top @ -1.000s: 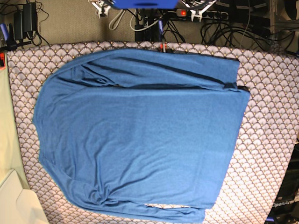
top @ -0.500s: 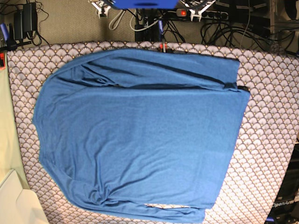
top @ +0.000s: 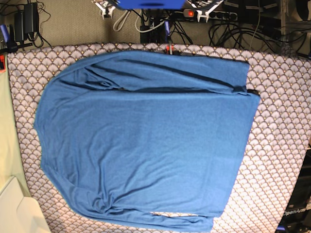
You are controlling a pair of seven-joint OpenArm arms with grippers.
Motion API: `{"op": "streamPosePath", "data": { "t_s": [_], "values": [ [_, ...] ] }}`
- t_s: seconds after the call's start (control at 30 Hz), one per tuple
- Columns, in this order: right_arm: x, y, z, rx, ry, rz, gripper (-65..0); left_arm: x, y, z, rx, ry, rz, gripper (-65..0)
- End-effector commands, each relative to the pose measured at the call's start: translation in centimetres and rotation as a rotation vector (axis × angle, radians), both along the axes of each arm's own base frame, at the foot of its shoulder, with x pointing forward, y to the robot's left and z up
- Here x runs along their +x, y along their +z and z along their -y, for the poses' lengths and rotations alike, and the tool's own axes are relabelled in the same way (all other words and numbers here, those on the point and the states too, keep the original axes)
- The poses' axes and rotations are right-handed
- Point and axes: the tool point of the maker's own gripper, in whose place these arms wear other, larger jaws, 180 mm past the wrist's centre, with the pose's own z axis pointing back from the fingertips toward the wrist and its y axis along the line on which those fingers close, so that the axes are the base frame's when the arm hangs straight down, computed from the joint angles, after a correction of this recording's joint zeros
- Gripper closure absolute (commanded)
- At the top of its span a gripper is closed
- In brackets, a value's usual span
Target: Fold the T-shirt properly
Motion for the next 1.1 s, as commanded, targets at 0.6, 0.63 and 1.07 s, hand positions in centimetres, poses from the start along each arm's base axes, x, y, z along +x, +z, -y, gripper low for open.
{"op": "streamPosePath", "data": {
  "t_s": [0.6, 0.63, 1.07],
  "values": [
    [-0.2, 0.1, 0.3, -0.003, -0.007, 0.036, 0.0, -0.2, 0.0, -0.3, 0.006, -0.007, -0.002, -0.2],
    [-0.2, 0.1, 0.3, -0.003, -0.007, 0.039, 0.0, -0.2, 0.0, -0.3, 0.006, -0.006, 0.0, -0.2],
    [-1.8, 0.5, 0.5, -0.008, -0.007, 0.057, 0.0, 0.2, 1.5, -0.5, -0.002, -0.014, 0.155, -0.2]
  ]
}}
